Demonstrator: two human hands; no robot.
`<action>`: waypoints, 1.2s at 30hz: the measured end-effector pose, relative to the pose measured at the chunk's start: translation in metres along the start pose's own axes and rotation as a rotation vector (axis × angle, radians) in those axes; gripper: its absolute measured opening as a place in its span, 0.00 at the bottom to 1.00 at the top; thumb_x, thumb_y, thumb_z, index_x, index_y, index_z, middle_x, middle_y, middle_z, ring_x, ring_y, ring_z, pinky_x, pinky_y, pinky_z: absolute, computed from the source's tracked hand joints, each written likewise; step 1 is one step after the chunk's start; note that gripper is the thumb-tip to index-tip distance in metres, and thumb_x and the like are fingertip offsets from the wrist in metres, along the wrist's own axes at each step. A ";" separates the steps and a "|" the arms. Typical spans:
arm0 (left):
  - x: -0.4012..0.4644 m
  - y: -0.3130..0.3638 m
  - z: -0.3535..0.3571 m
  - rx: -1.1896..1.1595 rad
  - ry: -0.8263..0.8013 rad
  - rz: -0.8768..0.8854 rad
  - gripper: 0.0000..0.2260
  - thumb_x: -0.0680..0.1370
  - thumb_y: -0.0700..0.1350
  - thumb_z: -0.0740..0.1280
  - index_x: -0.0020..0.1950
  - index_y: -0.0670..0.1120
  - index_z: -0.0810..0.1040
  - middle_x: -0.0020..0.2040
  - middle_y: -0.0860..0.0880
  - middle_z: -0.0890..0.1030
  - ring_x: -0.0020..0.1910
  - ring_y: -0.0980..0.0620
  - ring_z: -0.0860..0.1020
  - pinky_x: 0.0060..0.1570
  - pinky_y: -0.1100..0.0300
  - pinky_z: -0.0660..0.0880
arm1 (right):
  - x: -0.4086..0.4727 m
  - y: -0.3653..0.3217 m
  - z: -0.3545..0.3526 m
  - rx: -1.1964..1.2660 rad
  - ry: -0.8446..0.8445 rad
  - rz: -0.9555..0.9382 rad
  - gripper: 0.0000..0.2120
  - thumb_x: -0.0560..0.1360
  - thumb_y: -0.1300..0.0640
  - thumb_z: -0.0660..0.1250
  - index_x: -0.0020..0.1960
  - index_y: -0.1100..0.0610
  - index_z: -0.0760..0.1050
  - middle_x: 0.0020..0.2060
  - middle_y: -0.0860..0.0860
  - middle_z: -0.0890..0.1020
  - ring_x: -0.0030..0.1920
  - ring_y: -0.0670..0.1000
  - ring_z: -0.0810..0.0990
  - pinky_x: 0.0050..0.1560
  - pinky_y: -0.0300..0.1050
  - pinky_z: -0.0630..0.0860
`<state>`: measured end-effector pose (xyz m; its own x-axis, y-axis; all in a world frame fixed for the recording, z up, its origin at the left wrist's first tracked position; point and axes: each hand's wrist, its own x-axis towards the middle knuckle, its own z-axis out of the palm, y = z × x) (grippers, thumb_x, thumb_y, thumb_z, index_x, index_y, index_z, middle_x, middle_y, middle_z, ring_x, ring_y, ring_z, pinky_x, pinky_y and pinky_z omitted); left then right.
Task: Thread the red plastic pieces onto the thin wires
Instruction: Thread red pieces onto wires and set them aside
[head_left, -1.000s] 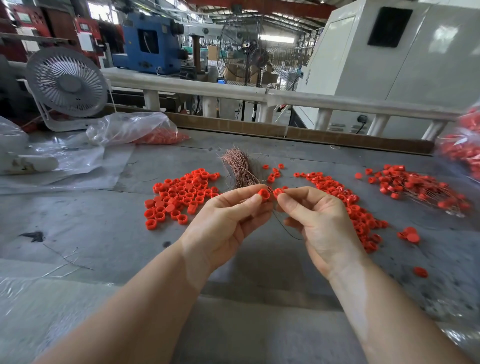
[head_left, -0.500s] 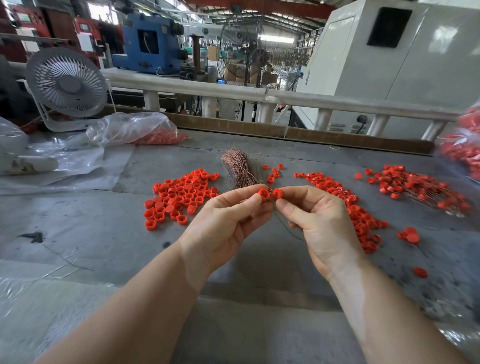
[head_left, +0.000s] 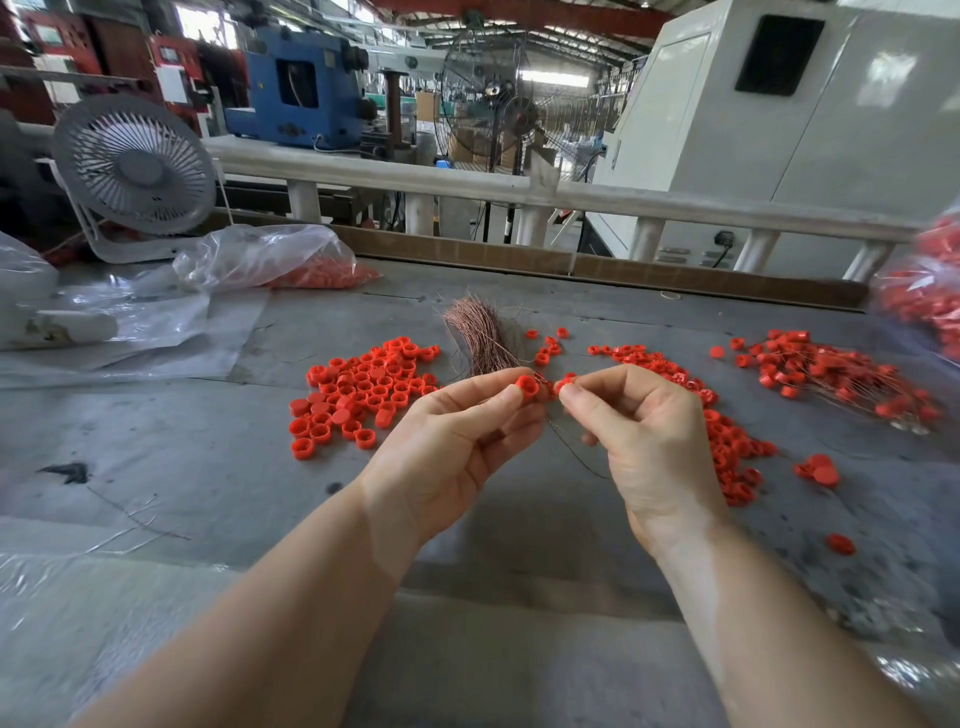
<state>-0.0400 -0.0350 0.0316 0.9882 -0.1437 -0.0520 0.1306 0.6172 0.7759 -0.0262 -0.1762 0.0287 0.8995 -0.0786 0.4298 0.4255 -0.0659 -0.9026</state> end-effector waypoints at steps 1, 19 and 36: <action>0.000 0.000 0.000 0.001 0.000 0.001 0.07 0.67 0.36 0.67 0.39 0.41 0.84 0.37 0.45 0.83 0.34 0.54 0.82 0.37 0.63 0.80 | 0.000 0.001 0.000 -0.026 -0.009 -0.014 0.09 0.69 0.62 0.72 0.33 0.53 0.78 0.28 0.46 0.80 0.31 0.42 0.75 0.34 0.35 0.71; -0.001 0.000 0.001 -0.011 -0.001 -0.003 0.07 0.72 0.34 0.65 0.45 0.39 0.82 0.38 0.43 0.83 0.34 0.54 0.82 0.37 0.63 0.80 | -0.001 -0.002 -0.001 0.240 -0.103 0.246 0.08 0.73 0.65 0.66 0.39 0.54 0.79 0.32 0.45 0.82 0.33 0.41 0.76 0.30 0.32 0.70; 0.000 0.000 0.001 -0.002 -0.005 0.004 0.07 0.67 0.36 0.67 0.40 0.40 0.84 0.36 0.44 0.83 0.34 0.54 0.82 0.36 0.63 0.80 | 0.000 -0.002 -0.003 0.339 -0.107 0.287 0.07 0.73 0.64 0.65 0.41 0.54 0.78 0.36 0.46 0.84 0.37 0.40 0.80 0.31 0.32 0.72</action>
<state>-0.0405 -0.0355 0.0323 0.9884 -0.1449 -0.0460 0.1269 0.6194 0.7748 -0.0275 -0.1786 0.0305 0.9833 0.0587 0.1720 0.1498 0.2745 -0.9498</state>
